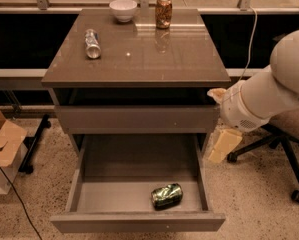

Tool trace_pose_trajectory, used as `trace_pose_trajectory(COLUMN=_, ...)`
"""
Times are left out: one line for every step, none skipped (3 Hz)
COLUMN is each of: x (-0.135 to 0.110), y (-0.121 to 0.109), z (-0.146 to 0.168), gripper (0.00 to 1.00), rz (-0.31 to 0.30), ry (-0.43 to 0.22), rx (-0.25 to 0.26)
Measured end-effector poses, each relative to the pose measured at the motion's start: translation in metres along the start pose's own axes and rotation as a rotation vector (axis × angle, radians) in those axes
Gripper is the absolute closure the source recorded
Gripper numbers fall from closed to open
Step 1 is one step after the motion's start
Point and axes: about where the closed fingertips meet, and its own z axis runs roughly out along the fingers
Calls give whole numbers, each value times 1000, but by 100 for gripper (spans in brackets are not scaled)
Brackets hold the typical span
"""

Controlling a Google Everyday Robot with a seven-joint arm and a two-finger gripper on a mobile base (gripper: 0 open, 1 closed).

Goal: Pick green can from middle drawer and place on counter

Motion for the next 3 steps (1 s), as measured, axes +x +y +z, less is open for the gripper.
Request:
trace_pose_trajectory(x=2, y=0, z=40, gripper=0, rz=-13, ry=-39, rx=14)
trace_pose_trajectory(x=9, y=-1, z=76, gripper=0, rz=-25, ry=-69, rx=-3)
trace_pose_trajectory(x=33, y=3, z=135, gripper=0, rz=-23, ry=-104, rx=-72)
